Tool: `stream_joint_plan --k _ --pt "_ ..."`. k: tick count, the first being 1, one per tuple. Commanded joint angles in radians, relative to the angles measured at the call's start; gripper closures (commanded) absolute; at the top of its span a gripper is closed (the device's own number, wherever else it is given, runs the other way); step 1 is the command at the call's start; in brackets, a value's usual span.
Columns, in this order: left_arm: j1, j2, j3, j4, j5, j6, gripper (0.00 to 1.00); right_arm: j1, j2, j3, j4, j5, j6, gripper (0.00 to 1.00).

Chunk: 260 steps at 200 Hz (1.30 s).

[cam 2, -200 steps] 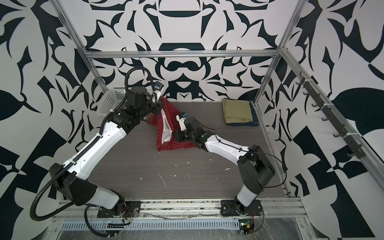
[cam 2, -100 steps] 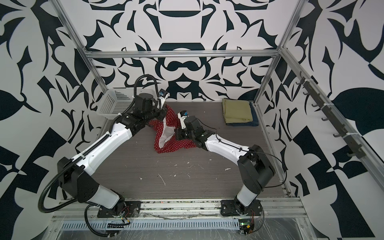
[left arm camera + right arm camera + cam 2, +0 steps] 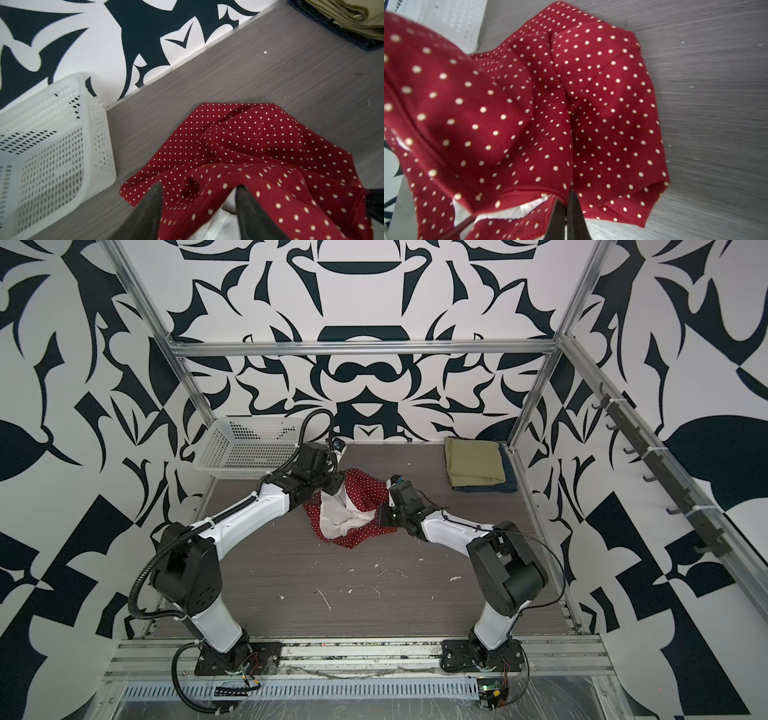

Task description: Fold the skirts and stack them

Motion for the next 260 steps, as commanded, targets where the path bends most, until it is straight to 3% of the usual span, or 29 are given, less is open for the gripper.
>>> stream_joint_plan --k 1,18,49,89,121,151,161,174,186,194,201,213,224,260 --pt "0.003 -0.150 -0.069 -0.023 -0.079 -0.085 0.24 -0.007 -0.013 0.015 0.017 -0.016 0.011 1.00" --pt "0.022 -0.269 -0.169 -0.007 -0.100 -0.142 0.06 -0.017 -0.010 0.015 0.020 -0.027 0.010 1.00" --pt "0.143 -0.379 -0.299 -0.073 0.117 -0.300 0.06 -0.033 -0.006 0.020 0.010 -0.036 0.015 1.00" --pt "0.146 -0.460 -0.495 -0.012 0.142 -0.345 0.05 -0.044 -0.004 0.042 -0.009 -0.049 0.027 1.00" --pt "0.150 -0.343 -0.510 0.064 0.222 -0.322 0.06 -0.045 -0.001 0.067 -0.032 -0.057 0.019 1.00" --pt "0.155 -0.259 -0.489 0.118 0.223 -0.320 0.23 -0.044 -0.021 0.068 -0.043 -0.054 0.019 1.00" --pt "0.161 -0.246 -0.486 0.137 0.249 -0.322 0.37 -0.044 -0.031 0.067 -0.050 -0.047 0.017 1.00" --pt "0.161 -0.226 -0.476 0.152 0.275 -0.327 0.41 -0.048 -0.041 0.065 -0.055 -0.037 0.016 1.00" --pt "0.160 -0.208 -0.464 0.153 0.301 -0.330 0.59 -0.053 -0.046 0.069 -0.063 -0.037 0.014 1.00" --pt "0.160 -0.199 -0.462 0.153 0.304 -0.331 0.65 -0.058 -0.052 0.070 -0.065 -0.039 0.015 1.00" --pt "0.160 -0.195 -0.464 0.152 0.293 -0.332 0.70 -0.061 -0.058 0.069 -0.064 -0.039 0.016 1.00" --pt "0.160 -0.197 -0.467 0.148 0.271 -0.323 0.90 -0.070 -0.071 0.075 -0.077 -0.037 0.015 1.00" --pt "0.161 -0.209 -0.465 0.136 0.250 -0.306 1.00 -0.082 -0.088 0.087 -0.103 -0.037 0.010 1.00" --pt "0.172 -0.300 -0.362 -0.030 0.099 -0.267 1.00 -0.154 -0.187 0.178 -0.260 -0.028 -0.025 1.00"
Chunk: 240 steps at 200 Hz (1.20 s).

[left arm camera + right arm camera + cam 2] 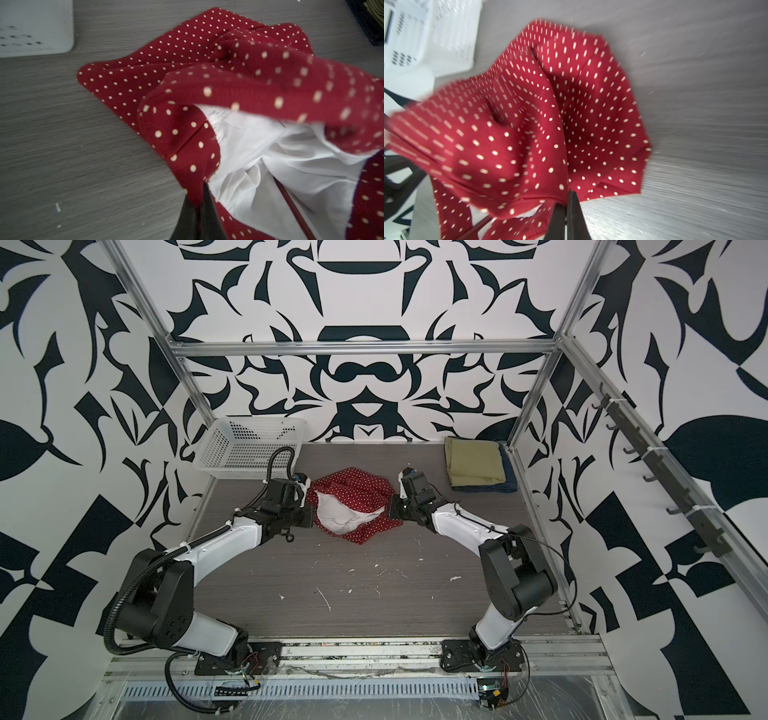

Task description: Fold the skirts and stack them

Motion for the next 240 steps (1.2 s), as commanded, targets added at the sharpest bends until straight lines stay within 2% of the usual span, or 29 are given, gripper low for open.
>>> stream_joint_plan --k 1,32,89,119,151,192,240 --pt "0.013 -0.089 0.101 -0.117 -0.118 0.033 1.00 -0.048 -0.113 0.108 -0.097 0.021 -0.030 1.00" --pt "0.014 -0.179 0.293 -0.302 -0.210 0.128 1.00 -0.114 -0.211 0.271 -0.289 0.054 -0.084 1.00" --pt "0.015 -0.180 0.736 -0.530 -0.191 0.362 1.00 -0.121 -0.342 0.568 -0.495 0.182 -0.177 1.00" --pt "0.013 -0.175 0.891 -0.603 -0.177 0.379 1.00 -0.122 -0.418 0.604 -0.546 0.194 -0.189 1.00" --pt "0.014 -0.295 0.816 -0.544 -0.167 0.312 1.00 -0.121 -0.503 0.543 -0.567 0.123 -0.189 1.00" --pt "0.014 -0.419 0.705 -0.560 -0.279 0.274 1.00 -0.102 -0.576 0.410 -0.509 -0.081 -0.129 1.00" --pt "0.013 -0.481 0.645 -0.562 -0.383 0.250 1.00 -0.018 -0.588 0.285 -0.444 -0.134 -0.078 1.00"
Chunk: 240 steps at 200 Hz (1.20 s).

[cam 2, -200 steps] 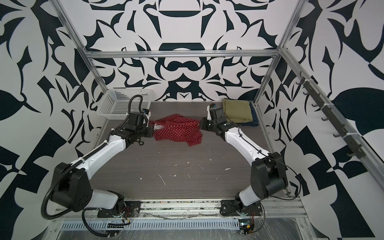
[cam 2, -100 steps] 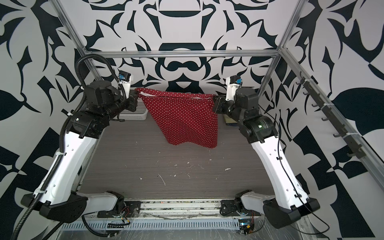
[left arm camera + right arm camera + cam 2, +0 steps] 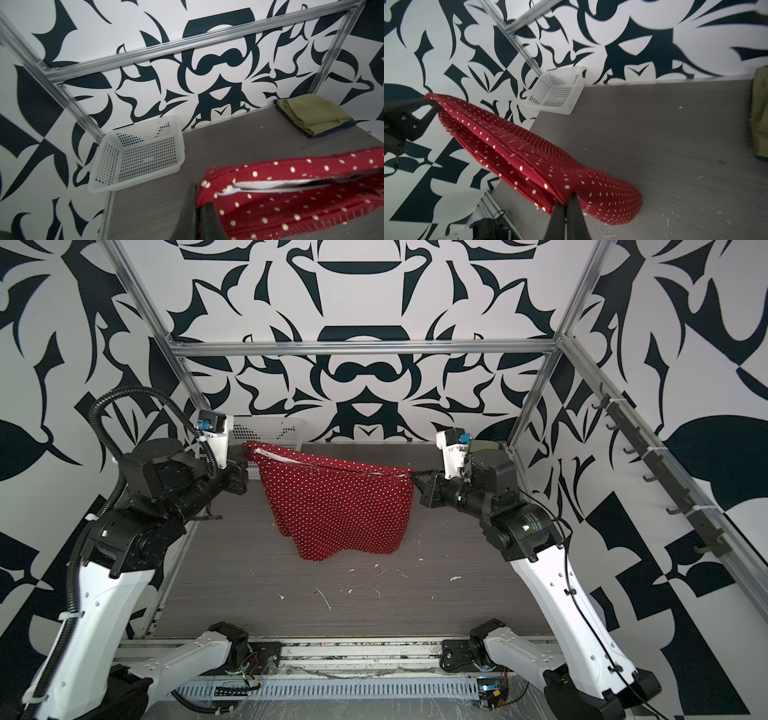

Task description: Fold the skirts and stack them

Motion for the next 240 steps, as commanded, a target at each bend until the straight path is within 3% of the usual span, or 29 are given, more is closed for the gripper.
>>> stream_joint_plan --k 1,29,53,78,106,139,168,193,212,240 --pt "0.027 -0.022 -0.012 -0.001 -0.200 -0.019 1.00 0.002 -0.014 -0.031 0.052 0.027 0.039 1.00" --pt "0.027 0.068 0.090 0.000 -0.239 0.029 1.00 0.003 0.021 -0.052 0.148 -0.036 0.099 1.00" --pt "0.027 0.207 0.280 0.024 -0.263 0.100 1.00 0.003 0.080 -0.009 0.215 -0.060 0.128 1.00" --pt "0.027 0.341 0.452 0.061 -0.281 0.142 1.00 0.007 0.157 0.017 0.342 -0.159 0.201 1.00" --pt "0.027 0.356 0.466 0.091 -0.336 0.163 1.00 0.074 0.214 0.048 0.398 -0.169 0.223 1.00" --pt "0.028 0.229 0.366 0.162 -0.399 0.217 1.00 0.216 0.248 0.014 0.521 -0.205 0.287 1.00" --pt "0.027 0.206 0.446 0.141 -0.348 0.255 1.00 0.300 0.225 -0.131 0.792 -0.215 0.418 1.00" --pt "0.027 0.361 0.640 0.040 -0.253 0.253 1.00 0.302 0.210 -0.221 0.872 -0.133 0.466 1.00" --pt "0.026 0.538 0.805 -0.012 -0.135 0.249 1.00 0.225 0.185 -0.283 0.832 -0.026 0.459 1.00" --pt "-0.009 0.809 1.004 -0.033 0.023 0.244 1.00 0.027 0.180 -0.422 0.884 -0.002 0.602 1.00"
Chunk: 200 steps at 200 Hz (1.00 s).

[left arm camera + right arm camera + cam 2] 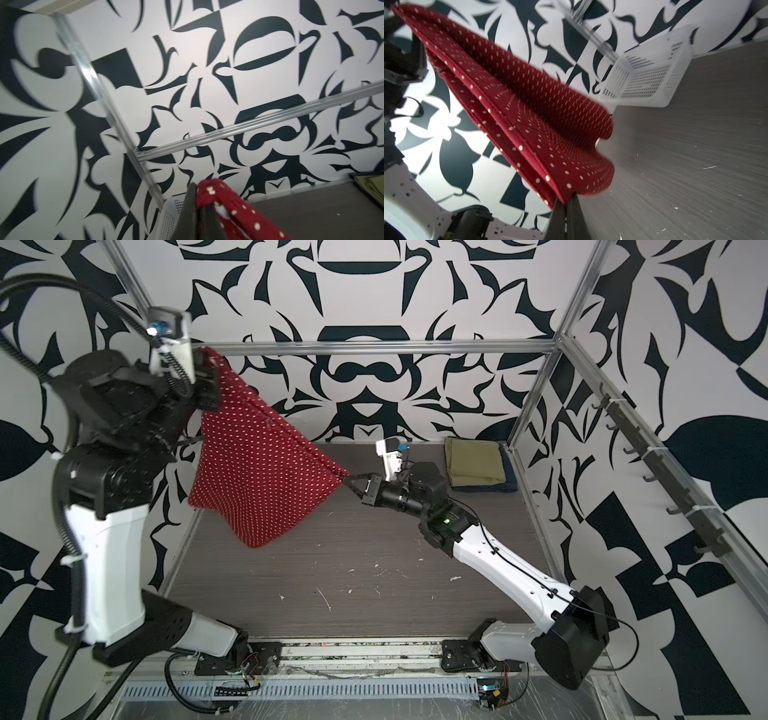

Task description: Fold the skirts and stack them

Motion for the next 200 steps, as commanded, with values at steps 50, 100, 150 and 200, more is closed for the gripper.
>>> stream_joint_plan --k 50,100,150,200 --pt "-0.121 0.608 0.073 0.156 0.304 0.013 1.00 -0.352 0.053 -0.398 0.105 0.026 0.185 1.00" --pt "-0.113 0.817 0.123 0.305 0.266 0.000 1.00 -0.461 0.094 -0.516 0.105 0.048 0.122 0.99" --pt "-0.083 0.776 0.075 0.364 0.315 0.012 1.00 -0.501 0.084 -0.376 -0.037 -0.015 0.063 0.99" --pt "-0.080 0.915 0.229 0.532 0.410 0.020 0.47 -0.665 0.088 -0.343 -0.108 -0.050 0.081 0.99"
